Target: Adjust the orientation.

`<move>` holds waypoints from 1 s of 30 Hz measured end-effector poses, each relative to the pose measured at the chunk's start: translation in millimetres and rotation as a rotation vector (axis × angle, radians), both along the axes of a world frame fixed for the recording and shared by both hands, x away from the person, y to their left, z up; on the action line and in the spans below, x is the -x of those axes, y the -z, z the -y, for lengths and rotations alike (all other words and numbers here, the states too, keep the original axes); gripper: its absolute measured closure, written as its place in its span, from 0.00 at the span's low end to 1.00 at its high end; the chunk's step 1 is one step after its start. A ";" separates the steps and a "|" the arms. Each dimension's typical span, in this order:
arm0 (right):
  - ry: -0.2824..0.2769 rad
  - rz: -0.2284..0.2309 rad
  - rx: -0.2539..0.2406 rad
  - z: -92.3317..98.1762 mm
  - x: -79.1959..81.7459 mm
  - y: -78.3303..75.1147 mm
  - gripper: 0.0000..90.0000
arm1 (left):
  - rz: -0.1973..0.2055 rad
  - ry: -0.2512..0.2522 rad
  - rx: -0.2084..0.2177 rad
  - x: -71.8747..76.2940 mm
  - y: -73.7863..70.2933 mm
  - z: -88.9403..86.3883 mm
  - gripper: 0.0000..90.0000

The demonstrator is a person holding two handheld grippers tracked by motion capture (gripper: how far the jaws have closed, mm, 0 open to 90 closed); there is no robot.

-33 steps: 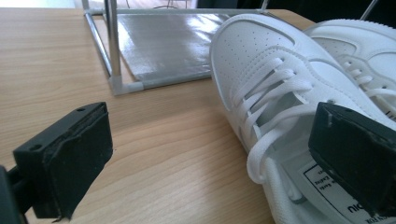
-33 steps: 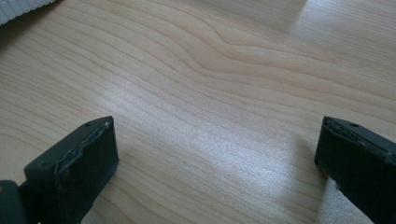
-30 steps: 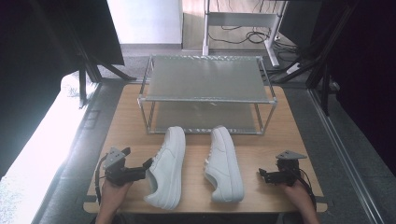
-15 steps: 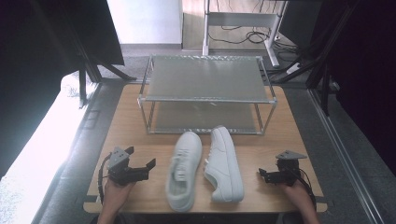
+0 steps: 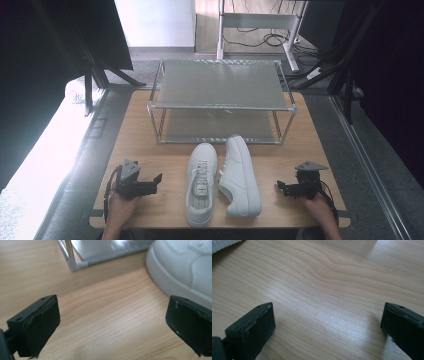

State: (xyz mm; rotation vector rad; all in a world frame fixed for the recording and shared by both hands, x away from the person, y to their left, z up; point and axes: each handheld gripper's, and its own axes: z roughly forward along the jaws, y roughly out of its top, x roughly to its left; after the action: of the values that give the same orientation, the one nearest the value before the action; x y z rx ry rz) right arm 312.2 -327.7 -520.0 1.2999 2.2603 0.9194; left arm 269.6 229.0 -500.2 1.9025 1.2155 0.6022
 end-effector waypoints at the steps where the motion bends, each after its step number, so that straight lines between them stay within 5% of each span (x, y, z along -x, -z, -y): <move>1: 0.000 0.000 0.000 0.0 0.0 0.0 0.00 | -0.008 0.000 -0.003 -0.5 1.4 -0.3 0.00; 8: 0.000 0.000 0.000 0.0 0.0 0.0 0.00 | -0.100 -0.004 -0.050 -5.5 15.0 -1.6 0.00; 11: 0.000 0.000 0.000 0.0 0.0 0.0 0.00 | -0.169 -0.009 -0.094 -9.2 21.2 -0.7 0.00; 15: 0.000 0.000 0.000 0.0 0.0 0.0 0.00 | -0.215 -0.009 -0.094 -11.1 22.9 -1.2 0.00; 30: -0.002 -0.009 -0.026 3.1 0.7 -2.5 0.00 | -0.216 -0.017 -0.091 -10.6 22.9 -1.3 0.00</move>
State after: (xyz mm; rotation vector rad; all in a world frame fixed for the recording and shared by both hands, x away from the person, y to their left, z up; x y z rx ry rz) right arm 311.5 -330.8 -517.5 1.3156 2.2635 0.9484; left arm 280.2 230.3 -523.1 2.0774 1.3606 0.4768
